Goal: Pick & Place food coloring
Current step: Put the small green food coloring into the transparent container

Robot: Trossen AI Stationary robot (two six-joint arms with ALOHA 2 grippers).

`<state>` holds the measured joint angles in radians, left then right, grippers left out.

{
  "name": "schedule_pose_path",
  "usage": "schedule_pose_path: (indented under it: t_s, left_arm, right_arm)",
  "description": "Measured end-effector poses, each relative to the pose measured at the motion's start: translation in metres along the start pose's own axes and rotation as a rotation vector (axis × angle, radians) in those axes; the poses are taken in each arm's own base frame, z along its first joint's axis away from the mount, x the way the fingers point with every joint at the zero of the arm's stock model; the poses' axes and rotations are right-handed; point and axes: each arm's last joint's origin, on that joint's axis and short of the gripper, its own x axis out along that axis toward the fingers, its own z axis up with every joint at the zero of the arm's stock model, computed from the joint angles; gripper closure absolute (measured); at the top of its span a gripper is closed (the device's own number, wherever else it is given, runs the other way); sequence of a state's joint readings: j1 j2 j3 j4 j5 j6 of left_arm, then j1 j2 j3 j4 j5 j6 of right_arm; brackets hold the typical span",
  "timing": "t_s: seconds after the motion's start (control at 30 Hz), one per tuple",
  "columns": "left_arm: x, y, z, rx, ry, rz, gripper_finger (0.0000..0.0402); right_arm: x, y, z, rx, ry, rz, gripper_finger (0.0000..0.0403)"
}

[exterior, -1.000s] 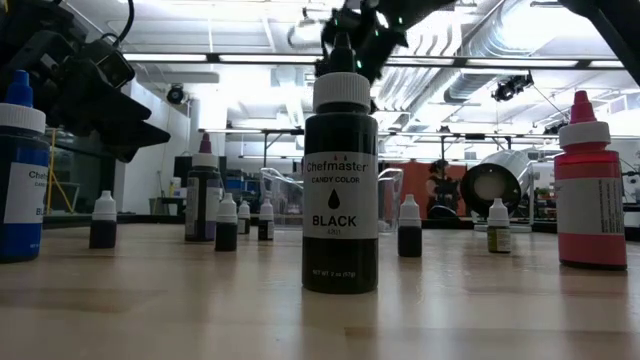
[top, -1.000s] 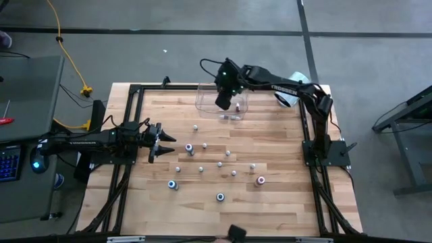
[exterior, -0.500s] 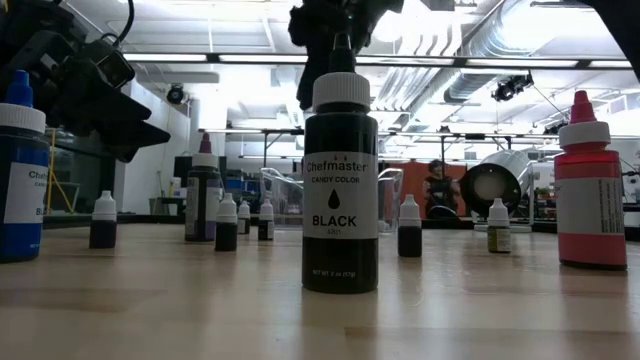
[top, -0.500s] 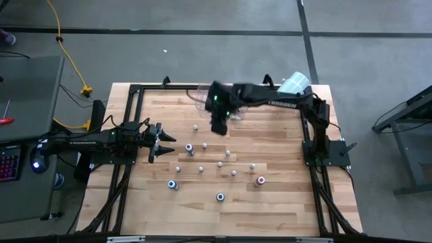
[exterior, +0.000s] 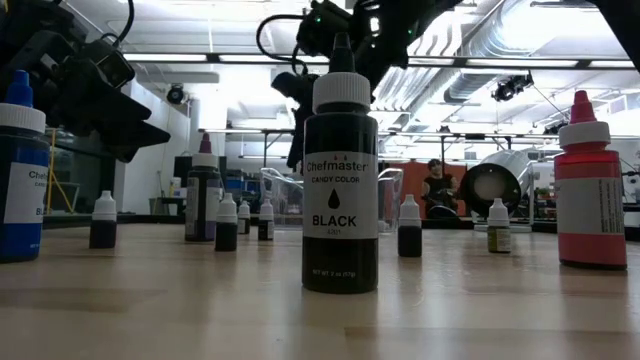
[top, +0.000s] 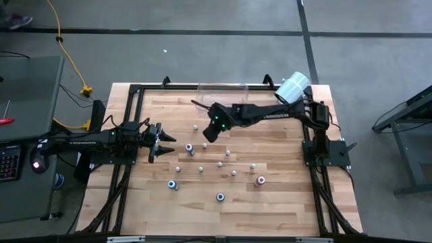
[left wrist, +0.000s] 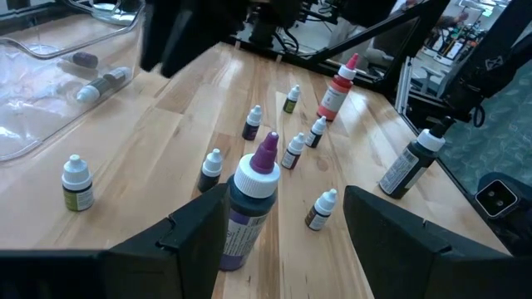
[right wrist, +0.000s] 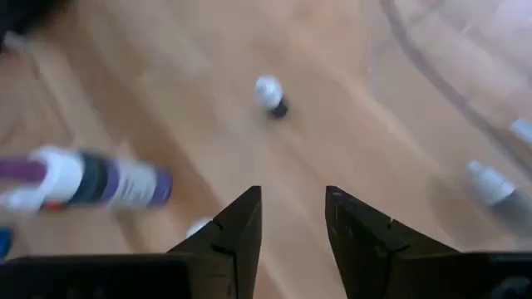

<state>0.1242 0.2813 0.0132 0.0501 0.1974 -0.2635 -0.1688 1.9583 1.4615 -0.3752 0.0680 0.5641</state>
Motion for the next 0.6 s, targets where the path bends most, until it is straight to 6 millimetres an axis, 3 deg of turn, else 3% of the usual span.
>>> schedule_pose_path:
  t_s: [0.43,0.6]
  left_arm:
    - [0.000,0.000,0.000,0.000,0.000,0.000,0.0167]
    - [0.000,0.000,0.000,0.000,0.000,0.000,0.0167]
  right_arm:
    - [0.054,0.029,-0.034,-0.077,-0.141,-0.024,0.0279]
    - [0.071,0.035,-0.039,-0.124,-0.236,-0.028,0.0279]
